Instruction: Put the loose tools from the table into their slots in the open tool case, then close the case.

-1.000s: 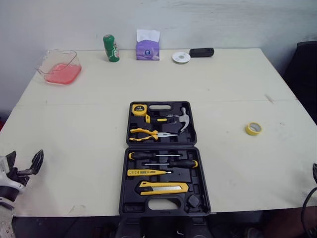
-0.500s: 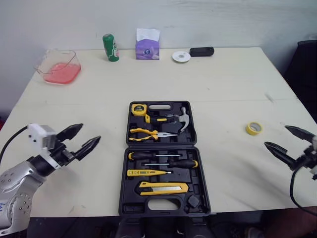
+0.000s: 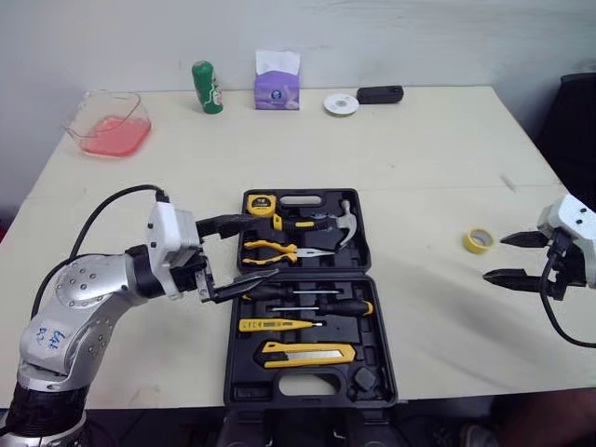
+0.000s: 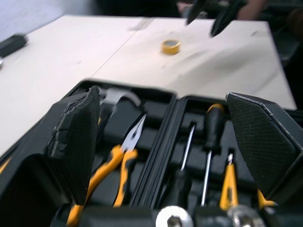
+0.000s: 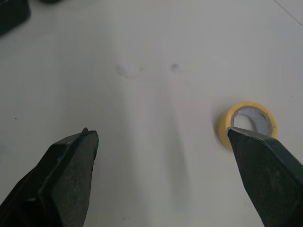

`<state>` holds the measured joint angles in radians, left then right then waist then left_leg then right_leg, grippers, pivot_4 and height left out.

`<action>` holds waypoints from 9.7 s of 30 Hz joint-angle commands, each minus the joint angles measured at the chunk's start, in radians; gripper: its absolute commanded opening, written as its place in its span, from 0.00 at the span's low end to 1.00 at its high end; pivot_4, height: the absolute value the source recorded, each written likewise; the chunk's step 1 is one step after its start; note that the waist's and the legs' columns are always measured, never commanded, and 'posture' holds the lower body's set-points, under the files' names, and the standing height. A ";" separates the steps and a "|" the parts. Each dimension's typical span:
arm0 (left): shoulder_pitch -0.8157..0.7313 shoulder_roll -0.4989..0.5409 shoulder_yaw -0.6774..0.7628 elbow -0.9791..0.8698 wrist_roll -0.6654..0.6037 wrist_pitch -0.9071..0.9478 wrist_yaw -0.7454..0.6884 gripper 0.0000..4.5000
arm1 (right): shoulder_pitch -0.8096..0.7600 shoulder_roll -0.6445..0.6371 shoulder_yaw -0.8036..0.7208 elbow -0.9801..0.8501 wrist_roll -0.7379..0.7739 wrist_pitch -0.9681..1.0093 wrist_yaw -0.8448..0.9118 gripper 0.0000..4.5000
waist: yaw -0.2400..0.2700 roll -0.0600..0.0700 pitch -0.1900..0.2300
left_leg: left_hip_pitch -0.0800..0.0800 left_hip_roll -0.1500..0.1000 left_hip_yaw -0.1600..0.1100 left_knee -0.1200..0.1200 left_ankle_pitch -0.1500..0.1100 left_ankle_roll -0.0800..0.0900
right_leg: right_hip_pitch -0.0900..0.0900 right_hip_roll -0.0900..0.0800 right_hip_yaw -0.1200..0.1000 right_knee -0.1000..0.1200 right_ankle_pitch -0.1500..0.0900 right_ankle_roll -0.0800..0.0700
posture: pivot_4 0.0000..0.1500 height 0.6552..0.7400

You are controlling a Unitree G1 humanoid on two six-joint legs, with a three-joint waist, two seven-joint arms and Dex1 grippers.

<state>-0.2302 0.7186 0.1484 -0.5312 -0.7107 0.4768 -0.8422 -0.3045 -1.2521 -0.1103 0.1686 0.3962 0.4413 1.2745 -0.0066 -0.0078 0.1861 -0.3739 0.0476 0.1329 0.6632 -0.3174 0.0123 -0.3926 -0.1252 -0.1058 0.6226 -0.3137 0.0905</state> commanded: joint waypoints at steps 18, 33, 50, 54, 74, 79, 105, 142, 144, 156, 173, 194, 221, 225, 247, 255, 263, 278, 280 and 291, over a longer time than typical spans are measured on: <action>0.031 -0.056 -0.016 -0.060 -0.203 0.101 -0.017 0.99 | -0.653 0.189 0.424 0.550 -0.463 -0.174 0.233 1.00 | -0.003 0.001 0.003 | -0.001 0.002 0.005 0.002 0.000 0.000 | -0.003 0.008 0.004 0.000 0.001 0.001 | 1.00 1.00; 0.055 -0.034 -0.020 -0.091 -0.174 0.104 -0.002 0.99 | -0.730 0.282 0.402 0.795 -0.564 -0.238 0.173 1.00 | -0.020 0.001 0.003 | 0.000 0.002 0.005 0.003 0.001 -0.001 | -0.003 0.009 0.005 0.002 0.001 0.001 | 1.00 1.00; 0.086 -0.006 -0.014 -0.089 -0.151 0.089 -0.020 0.99 | -0.785 0.326 0.401 0.996 -0.625 -0.413 0.118 1.00 | -0.023 0.002 0.003 | 0.000 0.002 0.006 0.004 0.001 -0.001 | -0.003 0.009 0.006 0.002 0.001 0.001 | 1.00 1.00; 0.085 -0.008 -0.022 -0.091 -0.146 0.091 -0.019 0.99 | -0.806 0.333 0.407 1.012 -0.641 -0.419 0.127 1.00 | -0.023 0.002 0.004 | 0.000 0.002 0.006 0.004 0.001 -0.001 | -0.003 0.009 0.006 0.002 0.001 0.001 | 1.00 1.00; 0.057 -0.009 -0.064 -0.096 -0.144 0.094 -0.006 1.00 | -0.839 0.347 0.416 1.030 -0.723 -0.424 0.159 0.94 | -0.023 0.002 0.004 | 0.000 0.002 0.006 0.004 0.001 -0.001 | -0.003 0.009 0.006 0.003 0.001 0.001 | 1.00 1.00; 0.059 -0.009 -0.066 -0.091 -0.134 0.086 -0.015 1.00 | -0.832 0.349 0.419 1.039 -0.736 -0.430 0.136 0.48 | -0.023 0.002 0.004 | 0.000 0.002 0.006 0.004 0.001 -0.001 | -0.003 0.009 0.006 0.003 0.001 0.001 | 1.00 1.00; 0.075 -0.018 -0.061 -0.068 -0.068 0.011 -0.054 1.00 | -0.807 0.300 0.364 0.771 -0.616 -0.445 0.331 0.01 | -0.024 0.004 0.005 | 0.002 0.002 0.009 0.004 0.001 -0.001 | -0.004 0.010 0.014 0.005 0.001 0.001 | 1.00 1.00; 0.167 0.002 -0.089 -0.069 0.041 -0.057 -0.139 1.00 | -0.390 0.135 0.421 -0.723 0.129 0.140 0.315 0.01 | -0.021 0.004 0.006 | 0.002 0.004 0.009 0.004 -0.002 -0.001 | -0.005 0.008 0.019 0.003 0.000 0.001 | 1.00 1.00; 0.180 -0.001 -0.085 -0.084 0.035 -0.051 -0.126 1.00 | -0.389 0.149 0.441 -0.736 0.120 0.142 0.307 0.01 | -0.021 0.004 0.006 | 0.002 0.004 0.009 0.003 -0.002 -0.001 | -0.005 0.007 0.019 0.003 0.000 0.001 | 1.00 1.00; 0.434 0.077 0.035 -0.178 0.028 -0.071 -0.163 1.00 | -0.364 0.185 0.571 -0.785 0.038 0.164 0.315 0.01 | -0.021 0.002 0.006 | 0.002 0.005 0.010 0.004 -0.003 -0.001 | -0.006 0.007 0.019 0.003 0.000 0.000 | 1.00 1.00; 0.536 0.110 0.037 -0.234 0.064 -0.110 -0.175 1.00 | -0.306 0.192 0.665 -0.813 -0.055 0.162 0.305 0.01 | -0.023 0.002 0.005 | 0.002 0.007 0.010 0.004 -0.007 -0.002 | -0.006 0.007 0.019 0.003 -0.001 -0.002 | 1.00 1.00; 0.536 0.144 0.086 -0.238 0.039 -0.072 -0.179 1.00 | -0.326 0.266 0.759 -0.734 -0.198 0.162 0.294 0.01 | -0.022 0.002 0.005 | 0.002 0.008 0.010 0.004 -0.007 -0.003 | -0.006 0.008 0.018 0.003 -0.002 -0.003 | 1.00 1.00; 0.509 0.142 0.064 -0.232 0.040 -0.066 -0.182 1.00 | -0.335 0.259 0.815 -0.732 -0.258 0.237 0.270 0.01 | -0.022 -0.010 -0.002 | 0.003 0.009 0.010 0.004 -0.008 -0.004 | -0.005 0.008 0.018 0.003 -0.002 -0.005 | 1.00 1.00; 0.514 0.141 0.063 -0.230 0.045 -0.069 -0.184 1.00 | -0.333 0.258 0.793 -0.740 -0.219 0.226 0.294 0.39 | -0.022 -0.010 -0.002 | 0.003 0.010 0.010 0.004 -0.008 -0.004 | -0.006 0.008 0.018 0.003 -0.003 -0.005 | 1.00 1.00; 0.489 0.125 0.043 -0.195 0.070 -0.098 -0.193 1.00 | -0.200 0.148 0.465 -0.646 0.285 0.153 0.336 0.49 | -0.018 -0.010 -0.001 | 0.002 0.011 0.010 0.003 -0.009 -0.004 | -0.006 0.009 0.017 0.001 -0.004 -0.007 | 1.00 1.00; 0.484 0.150 0.075 -0.179 -0.012 -0.057 -0.247 1.00 | -0.055 0.223 0.313 -0.659 0.348 0.103 0.286 0.49 | -0.020 -0.010 -0.001 | 0.003 0.012 0.010 0.003 -0.009 -0.005 | -0.006 0.010 0.017 0.003 -0.004 -0.007 | 1.00 1.00; 0.463 0.118 0.094 -0.066 0.071 -0.217 -0.306 1.00 | 0.110 0.366 0.240 -0.622 0.294 -0.044 0.205 0.01 | -0.018 -0.010 -0.001 | 0.003 0.012 0.010 0.003 -0.009 -0.005 | -0.006 0.010 0.016 0.002 -0.004 -0.007 | 1.00 1.00; 0.541 0.112 0.093 -0.097 0.074 -0.253 -0.318 1.00 | 0.210 0.471 0.332 -0.534 0.113 -0.213 0.159 0.01 | -0.020 -0.010 -0.001 | 0.003 0.012 0.011 0.003 -0.009 -0.005 | -0.005 0.011 0.017 0.003 -0.004 -0.007 | 1.00 1.00; 0.554 0.113 0.087 -0.104 0.079 -0.255 -0.318 1.00 | 0.209 0.492 0.339 -0.510 0.101 -0.225 0.151 0.01 | -0.021 -0.010 -0.001 | 0.004 0.012 0.011 0.003 -0.009 -0.005 | -0.006 0.011 0.017 0.003 -0.003 -0.007 | 1.00 1.00; 0.596 0.127 0.111 -0.107 0.088 -0.253 -0.313 1.00 | 0.264 0.505 0.393 -0.371 -0.035 -0.376 0.170 0.01 | -0.020 -0.010 -0.001 | 0.004 0.012 0.011 0.003 -0.009 -0.005 | -0.005 0.011 0.017 0.003 -0.004 -0.007 | 1.00 1.00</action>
<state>0.3613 0.8394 0.2367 -0.6135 -0.6246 0.2291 -1.1555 -0.0627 -0.7325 0.2624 -0.2377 0.4202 0.1028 1.4312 -0.0267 -0.0176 0.1851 -0.3698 0.0600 0.1438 0.6659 -0.3262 0.0071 -0.3979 -0.1145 -0.0887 0.6257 -0.3173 0.0837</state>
